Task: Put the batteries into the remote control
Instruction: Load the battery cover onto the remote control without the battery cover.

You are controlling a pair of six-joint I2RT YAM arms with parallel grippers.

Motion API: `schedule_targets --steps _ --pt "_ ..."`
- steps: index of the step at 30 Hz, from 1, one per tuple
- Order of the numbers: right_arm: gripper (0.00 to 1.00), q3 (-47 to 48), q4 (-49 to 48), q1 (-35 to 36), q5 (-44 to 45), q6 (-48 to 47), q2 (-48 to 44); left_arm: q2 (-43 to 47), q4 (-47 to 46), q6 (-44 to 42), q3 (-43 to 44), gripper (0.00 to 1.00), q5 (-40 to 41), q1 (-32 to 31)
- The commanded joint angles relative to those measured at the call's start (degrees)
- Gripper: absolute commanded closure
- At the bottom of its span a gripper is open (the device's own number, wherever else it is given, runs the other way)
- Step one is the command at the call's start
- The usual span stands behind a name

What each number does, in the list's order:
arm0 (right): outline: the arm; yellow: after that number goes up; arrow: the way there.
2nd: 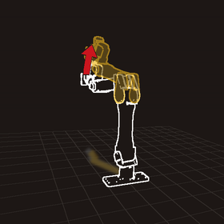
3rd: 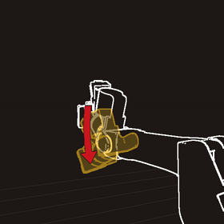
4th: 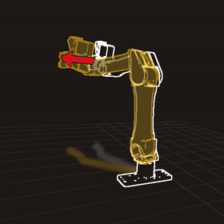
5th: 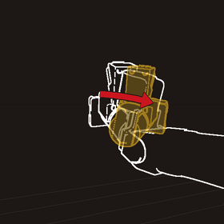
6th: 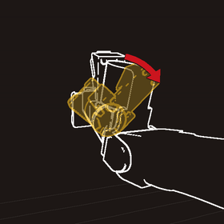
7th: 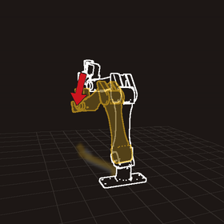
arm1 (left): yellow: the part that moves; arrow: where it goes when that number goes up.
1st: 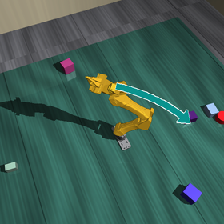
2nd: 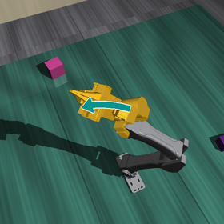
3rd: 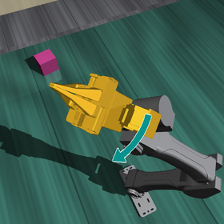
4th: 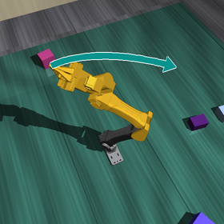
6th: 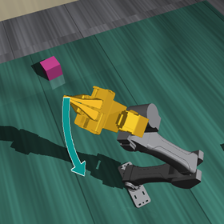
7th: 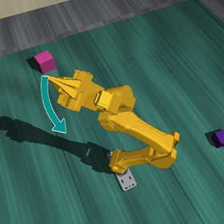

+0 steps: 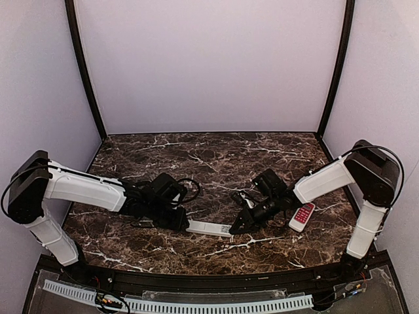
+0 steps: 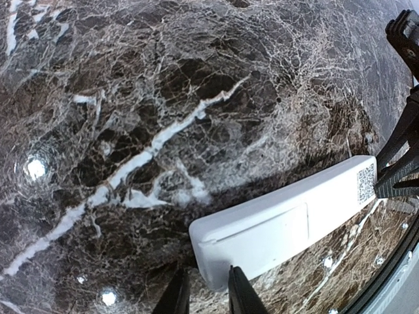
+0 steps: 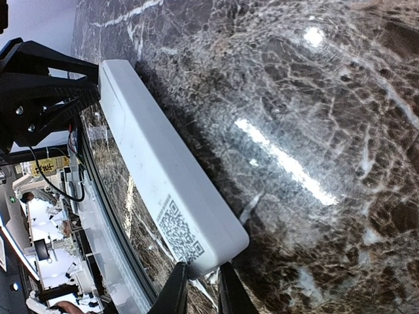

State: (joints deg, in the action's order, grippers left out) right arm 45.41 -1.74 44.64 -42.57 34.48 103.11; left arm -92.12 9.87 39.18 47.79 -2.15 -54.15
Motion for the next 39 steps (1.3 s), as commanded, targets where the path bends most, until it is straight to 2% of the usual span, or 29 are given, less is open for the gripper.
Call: schedule_targets --steps 1,12,16,19,23,28,35,39 --pt "0.85 1.04 -4.1 2.08 -0.3 -0.91 2.27 -1.54 2.06 -0.79 -0.61 0.81 -2.05 0.36" --pt "0.86 1.43 -5.46 2.13 -0.89 -0.58 3.46 -6.86 1.64 -0.56 -0.56 0.96 -6.53 0.4" --pt "0.86 1.78 -5.5 2.05 -0.96 -0.66 3.83 -7.98 0.68 -0.59 -0.59 0.97 -9.25 0.13" --pt "0.86 1.96 -5.29 2.03 -0.94 -0.92 3.85 -7.83 0.44 -0.59 -0.79 0.93 -9.36 0.04" --pt "0.82 1.57 -3.86 0.33 -0.2 -1.96 2.77 -4.48 0.38 -1.63 -1.21 0.85 -7.01 1.02" --pt "0.8 2.7 -0.48 -4.26 0.57 -5.32 1.75 2.32 0.25 -5.09 -0.75 0.67 -4.98 2.68" --pt "0.8 8.5 1.55 -6.08 -0.7 -8.79 4.61 10.08 0.91 -13.77 -1.14 0.25 -2.42 5.48" --pt "0.77 11.84 2.88 -6.16 -2.32 -9.55 6.73 8.8 3.21 -21.25 1.16 0.14 -5.81 5.72"
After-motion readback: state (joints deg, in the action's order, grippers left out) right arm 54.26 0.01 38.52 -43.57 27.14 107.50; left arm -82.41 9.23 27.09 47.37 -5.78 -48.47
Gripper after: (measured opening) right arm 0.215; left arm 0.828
